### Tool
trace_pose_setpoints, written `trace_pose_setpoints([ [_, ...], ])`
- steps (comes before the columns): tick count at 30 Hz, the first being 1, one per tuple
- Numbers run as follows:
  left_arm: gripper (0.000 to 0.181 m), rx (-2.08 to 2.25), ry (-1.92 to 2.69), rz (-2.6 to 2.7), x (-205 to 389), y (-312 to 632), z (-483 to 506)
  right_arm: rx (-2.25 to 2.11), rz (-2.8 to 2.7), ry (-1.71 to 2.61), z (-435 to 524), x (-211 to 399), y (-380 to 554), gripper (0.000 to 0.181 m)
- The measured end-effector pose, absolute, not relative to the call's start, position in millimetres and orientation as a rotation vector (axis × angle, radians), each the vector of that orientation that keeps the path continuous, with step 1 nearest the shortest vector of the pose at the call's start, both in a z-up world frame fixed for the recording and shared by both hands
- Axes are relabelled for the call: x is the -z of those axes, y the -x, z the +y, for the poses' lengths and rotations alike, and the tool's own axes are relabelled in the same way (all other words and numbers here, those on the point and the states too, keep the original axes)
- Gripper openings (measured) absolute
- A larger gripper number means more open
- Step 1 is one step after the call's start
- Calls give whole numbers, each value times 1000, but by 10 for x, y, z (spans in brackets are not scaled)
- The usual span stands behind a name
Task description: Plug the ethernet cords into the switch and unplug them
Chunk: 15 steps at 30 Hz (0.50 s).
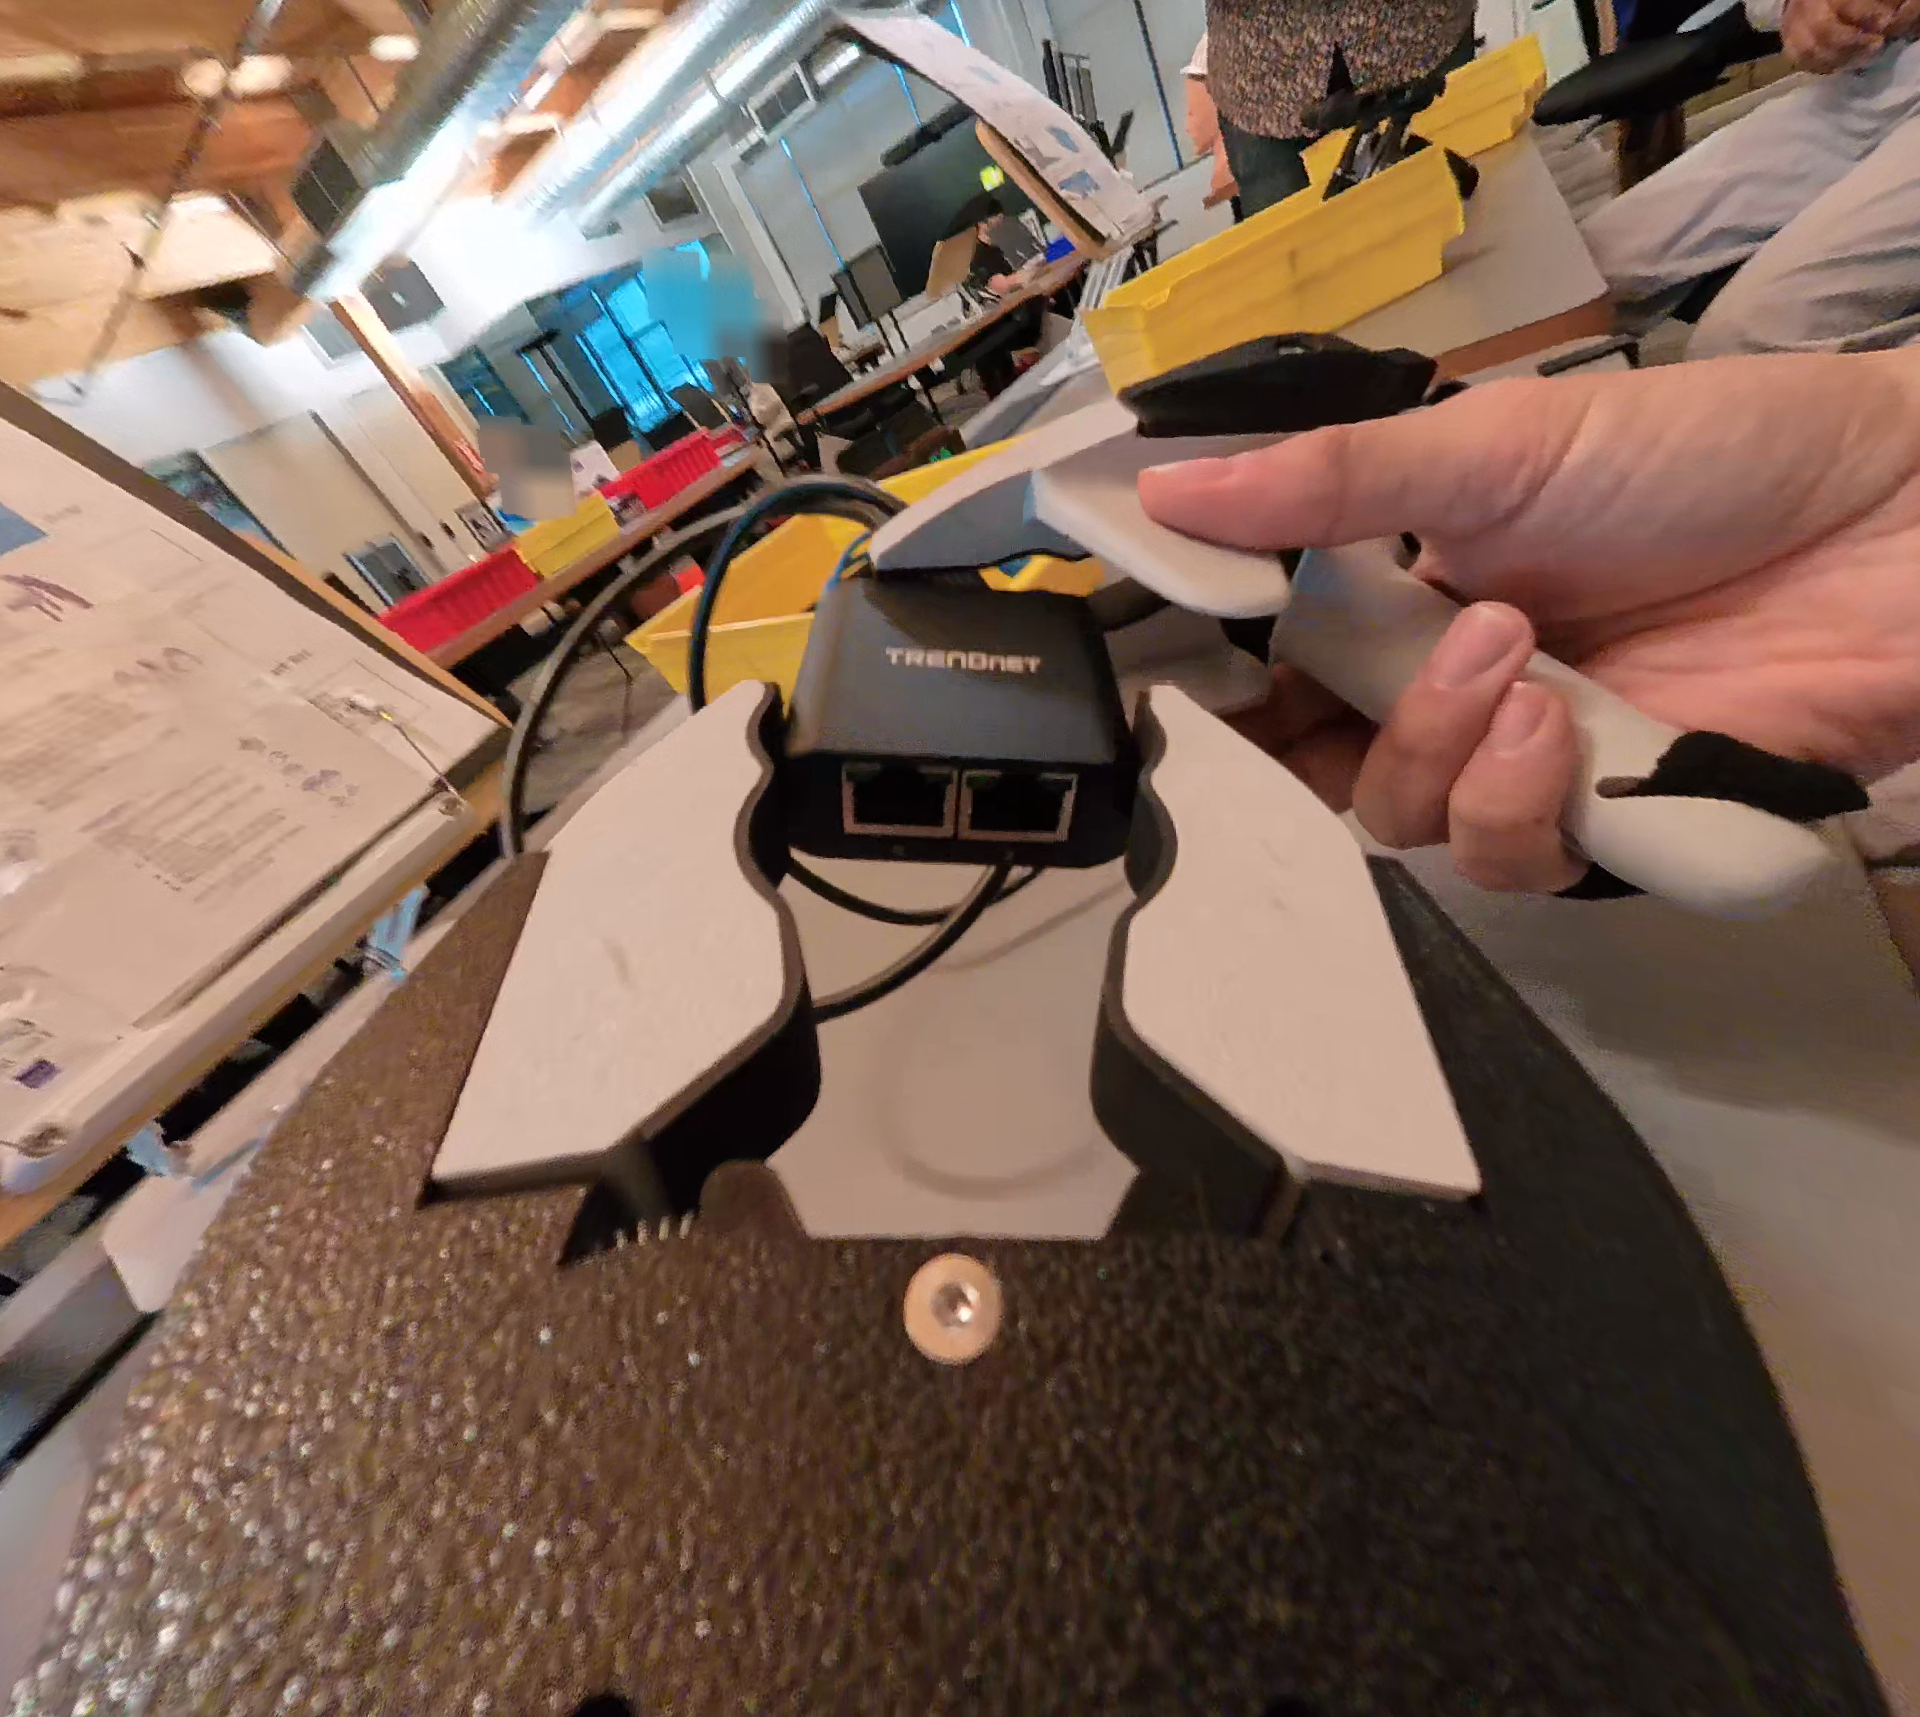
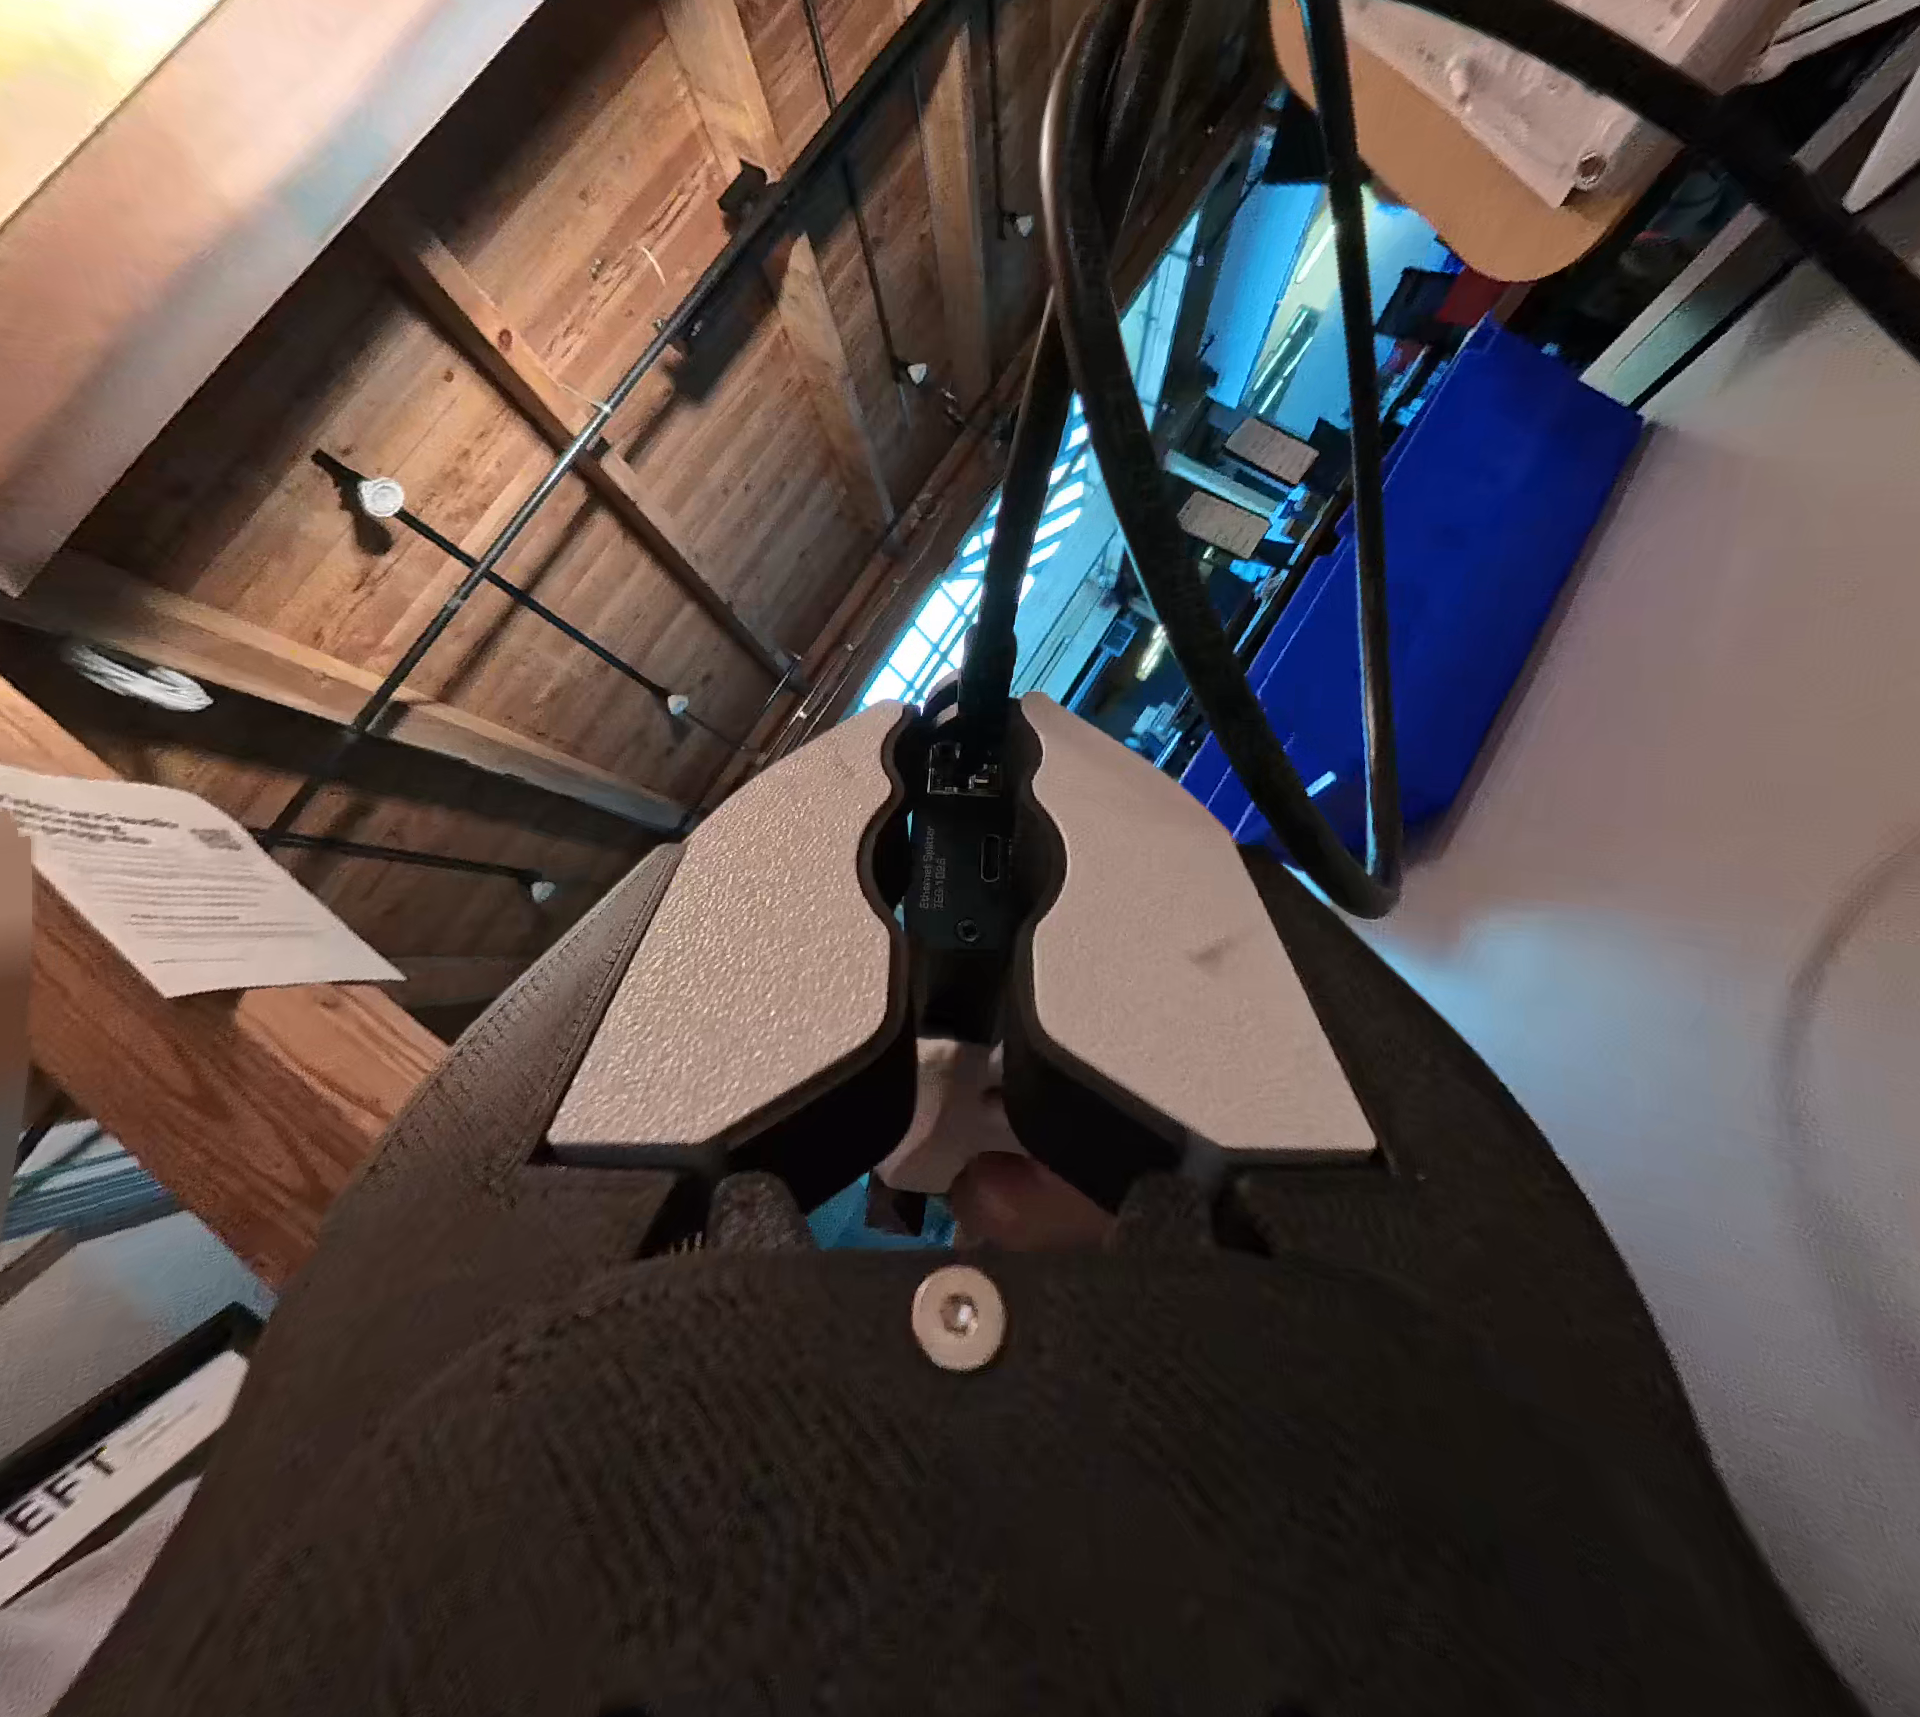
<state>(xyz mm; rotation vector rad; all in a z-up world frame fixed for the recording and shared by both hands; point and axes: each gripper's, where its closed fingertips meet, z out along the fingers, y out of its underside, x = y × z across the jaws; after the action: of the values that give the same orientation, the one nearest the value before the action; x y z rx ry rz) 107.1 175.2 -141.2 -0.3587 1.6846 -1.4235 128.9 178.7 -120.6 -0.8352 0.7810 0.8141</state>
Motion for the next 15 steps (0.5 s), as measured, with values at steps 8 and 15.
trace_pose_setpoints([
  [8, 62, 1424, 375, 1682, 1445, -1092, 1720, -843, 796, 774, 1731, 1214, -1331, 14],
  [15, 61, 1373, 413, 1632, 1418, -1156, 1687, -795, 782, 767, 1681, 1148, -1360, 14],
])
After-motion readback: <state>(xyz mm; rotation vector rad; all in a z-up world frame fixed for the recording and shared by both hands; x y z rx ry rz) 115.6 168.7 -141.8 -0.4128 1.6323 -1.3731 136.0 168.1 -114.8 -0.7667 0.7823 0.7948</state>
